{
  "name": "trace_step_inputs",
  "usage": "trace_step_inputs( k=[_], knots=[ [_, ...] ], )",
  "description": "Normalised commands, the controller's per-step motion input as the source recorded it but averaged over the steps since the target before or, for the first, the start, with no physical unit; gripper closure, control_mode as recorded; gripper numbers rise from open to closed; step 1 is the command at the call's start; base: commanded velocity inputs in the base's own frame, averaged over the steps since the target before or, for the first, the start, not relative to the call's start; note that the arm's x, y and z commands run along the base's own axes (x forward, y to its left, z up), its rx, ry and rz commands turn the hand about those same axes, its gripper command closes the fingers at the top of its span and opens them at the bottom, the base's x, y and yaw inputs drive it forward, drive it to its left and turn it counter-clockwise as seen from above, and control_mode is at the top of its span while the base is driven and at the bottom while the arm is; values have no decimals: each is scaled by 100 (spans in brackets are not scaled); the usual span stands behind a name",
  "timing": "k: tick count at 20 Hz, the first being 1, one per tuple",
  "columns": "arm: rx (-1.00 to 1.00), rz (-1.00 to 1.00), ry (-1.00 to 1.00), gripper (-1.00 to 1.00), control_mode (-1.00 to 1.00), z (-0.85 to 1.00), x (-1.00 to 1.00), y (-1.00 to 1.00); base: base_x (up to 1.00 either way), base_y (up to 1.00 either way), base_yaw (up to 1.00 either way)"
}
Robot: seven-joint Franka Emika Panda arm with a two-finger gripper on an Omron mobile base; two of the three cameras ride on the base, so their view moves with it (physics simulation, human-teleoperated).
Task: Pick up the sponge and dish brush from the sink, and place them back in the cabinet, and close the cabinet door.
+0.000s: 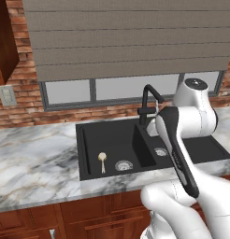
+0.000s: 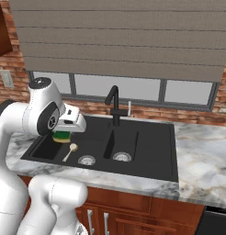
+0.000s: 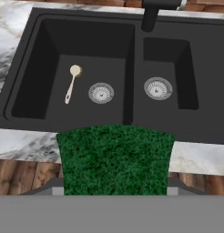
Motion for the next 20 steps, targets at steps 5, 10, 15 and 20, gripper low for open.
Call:
trace_step_inputs(
  k=[5,10,15,20],
  knots=[
    [0,0,0,100,-100,0,-22,0,0,0,0],
    [0,0,0,100,100,0,0,0,-25,0,0],
    [0,0,0,100,100,0,0,0,-56,19,0],
    [0,0,0,100,100,0,0,0,-49,74,0]
  ],
)
